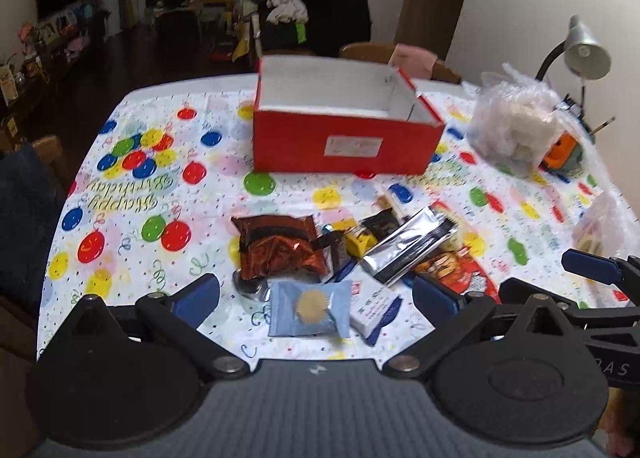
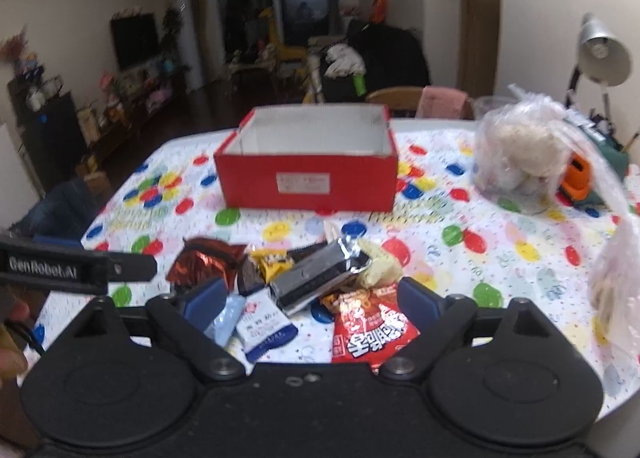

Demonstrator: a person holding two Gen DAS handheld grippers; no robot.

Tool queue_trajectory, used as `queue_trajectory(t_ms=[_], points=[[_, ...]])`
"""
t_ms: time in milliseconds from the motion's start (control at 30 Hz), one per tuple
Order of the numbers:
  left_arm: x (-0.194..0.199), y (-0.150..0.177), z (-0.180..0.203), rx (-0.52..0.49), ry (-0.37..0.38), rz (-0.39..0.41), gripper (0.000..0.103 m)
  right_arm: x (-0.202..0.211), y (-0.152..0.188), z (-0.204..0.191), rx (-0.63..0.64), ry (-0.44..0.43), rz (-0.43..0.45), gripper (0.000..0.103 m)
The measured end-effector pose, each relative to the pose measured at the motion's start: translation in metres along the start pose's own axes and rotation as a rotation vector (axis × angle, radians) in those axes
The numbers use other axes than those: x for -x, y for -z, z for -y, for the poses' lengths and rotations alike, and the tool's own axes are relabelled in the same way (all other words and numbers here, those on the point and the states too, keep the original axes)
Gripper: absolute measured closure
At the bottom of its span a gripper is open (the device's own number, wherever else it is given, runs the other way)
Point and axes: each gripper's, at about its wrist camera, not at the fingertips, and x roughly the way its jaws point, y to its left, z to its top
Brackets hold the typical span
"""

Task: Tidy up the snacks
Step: 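Lower the right gripper onto the red chip bag while the left lowers onto the blue cookie packet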

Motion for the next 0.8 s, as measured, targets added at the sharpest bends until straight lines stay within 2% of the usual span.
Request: queue_trajectory(t_ms=[200,367,467,700,800], points=[[-0.032,-0.003,-0.015,0.059,-0.034,-0.069,0.000,-0.034,0.004,0.020,0.027,-0.028,-0.082,0.011],[-0.067,0.004,-0.015,0.068,-0.034,-0.175,0.000,-0.066,0.010,0.040,0.041,-0.004,-0.157,0.011],[-0.080,0.011,-0.013,0.066,-0.040,-0.194,0.000,-0.085,0.014,0.049,0.051,-0.006,-0.195,0.009],[-0.109,0.014,-0.020,0.126,-0.005,-0.262,0.000,-0.123,0.016,0.059,0.069,-0.047,-0.286,0.008],[-0.123,0.014,-0.019,0.134,0.056,-0.321,0.000,-0.135,0.016,0.060,0.079,-0.059,-0.306,0.007]])
